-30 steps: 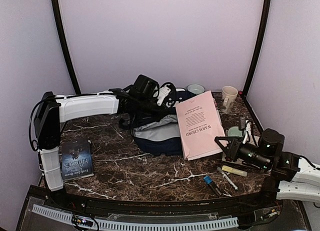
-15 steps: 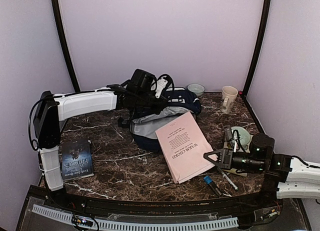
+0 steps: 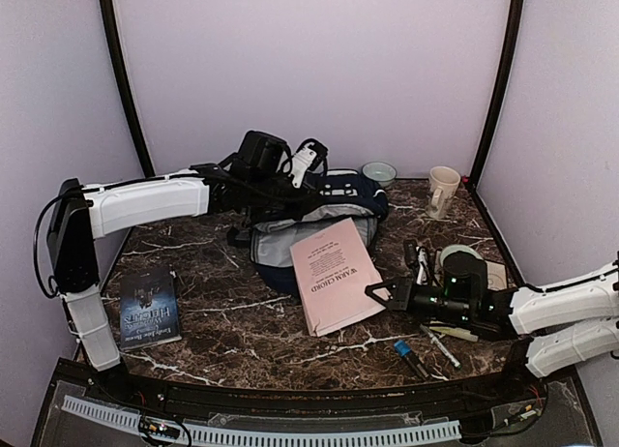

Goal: Pack the student bag
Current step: Place the book in the largest pocket of the bag.

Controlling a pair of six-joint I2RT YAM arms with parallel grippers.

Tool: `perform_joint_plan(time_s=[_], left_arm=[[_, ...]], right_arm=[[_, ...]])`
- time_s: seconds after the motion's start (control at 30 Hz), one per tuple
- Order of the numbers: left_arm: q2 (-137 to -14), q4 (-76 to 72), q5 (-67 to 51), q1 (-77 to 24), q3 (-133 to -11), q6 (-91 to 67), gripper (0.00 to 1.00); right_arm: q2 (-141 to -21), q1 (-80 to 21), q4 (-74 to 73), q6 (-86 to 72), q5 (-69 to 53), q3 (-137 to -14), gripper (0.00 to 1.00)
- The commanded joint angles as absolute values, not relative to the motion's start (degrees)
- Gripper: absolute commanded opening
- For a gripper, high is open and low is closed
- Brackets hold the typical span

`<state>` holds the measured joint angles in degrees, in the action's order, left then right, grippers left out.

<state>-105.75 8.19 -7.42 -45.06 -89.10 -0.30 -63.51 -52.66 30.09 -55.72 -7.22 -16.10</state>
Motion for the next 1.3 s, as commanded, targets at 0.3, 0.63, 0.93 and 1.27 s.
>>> perform_joint_plan(time_s=[0.3, 0.63, 0.93, 1.27], left_arm=[[-93.79, 1.75, -7.43, -50.4, -83.73, 0.18, 0.0], [-92.34, 5.06, -7.2, -51.74, -84.56, 0.58, 0.0], [-90.94, 6.49, -10.75, -51.77, -85.47, -1.31, 0.0], [-89.81, 6.93, -17.72, -51.77, -86.7, -3.28, 0.0]], right_arm=[[-83.34, -43.86, 58.5, -72.21, -15.34, -22.62, 0.0], [-98.26, -42.63, 65.42, -71.83, -20.15, -33.65, 0.0], [-103.56, -42.71, 61.05, -65.52, -18.84, -42.82, 0.0], [-108.33, -42.69, 56.21, -60.71, -15.77, -50.14, 0.0]])
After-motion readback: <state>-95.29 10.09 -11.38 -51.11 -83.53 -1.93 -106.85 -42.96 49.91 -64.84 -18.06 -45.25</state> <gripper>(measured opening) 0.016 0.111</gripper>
